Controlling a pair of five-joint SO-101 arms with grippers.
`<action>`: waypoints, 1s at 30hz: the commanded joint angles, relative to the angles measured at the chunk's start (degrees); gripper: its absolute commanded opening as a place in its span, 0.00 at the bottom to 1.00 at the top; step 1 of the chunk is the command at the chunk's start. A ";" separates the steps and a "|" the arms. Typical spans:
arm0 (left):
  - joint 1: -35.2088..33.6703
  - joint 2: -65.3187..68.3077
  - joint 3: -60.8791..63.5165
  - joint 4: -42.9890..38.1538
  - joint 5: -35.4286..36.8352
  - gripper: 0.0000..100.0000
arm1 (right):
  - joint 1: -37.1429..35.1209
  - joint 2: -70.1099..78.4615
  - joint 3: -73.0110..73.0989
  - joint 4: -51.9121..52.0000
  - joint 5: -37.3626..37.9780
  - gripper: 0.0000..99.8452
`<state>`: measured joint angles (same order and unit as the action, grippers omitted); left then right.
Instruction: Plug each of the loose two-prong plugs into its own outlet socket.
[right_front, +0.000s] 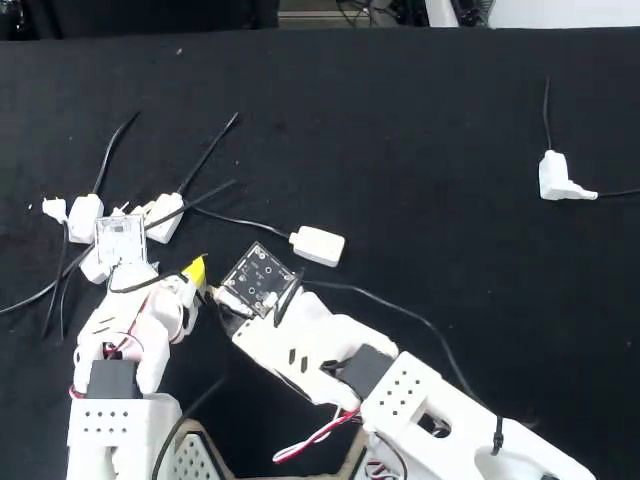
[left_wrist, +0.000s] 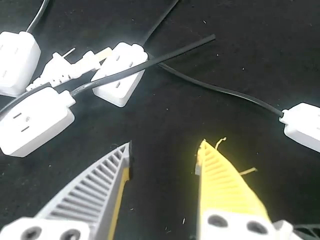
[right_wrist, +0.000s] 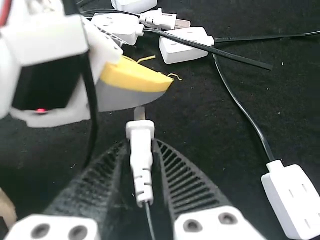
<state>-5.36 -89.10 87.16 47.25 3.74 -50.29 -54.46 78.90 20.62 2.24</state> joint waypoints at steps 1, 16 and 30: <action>-0.13 -0.53 -1.98 -0.79 0.09 0.22 | -0.88 -2.24 -0.31 -2.90 -0.53 0.01; 3.91 -0.53 0.40 -2.64 2.64 0.22 | -0.53 -2.68 1.98 -8.18 -5.19 0.01; 0.48 -0.53 0.40 -2.64 2.64 0.22 | -0.44 -2.68 2.07 -8.09 -5.98 0.01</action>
<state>-3.43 -89.63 88.04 45.14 6.20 -50.37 -54.55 81.54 14.81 -2.95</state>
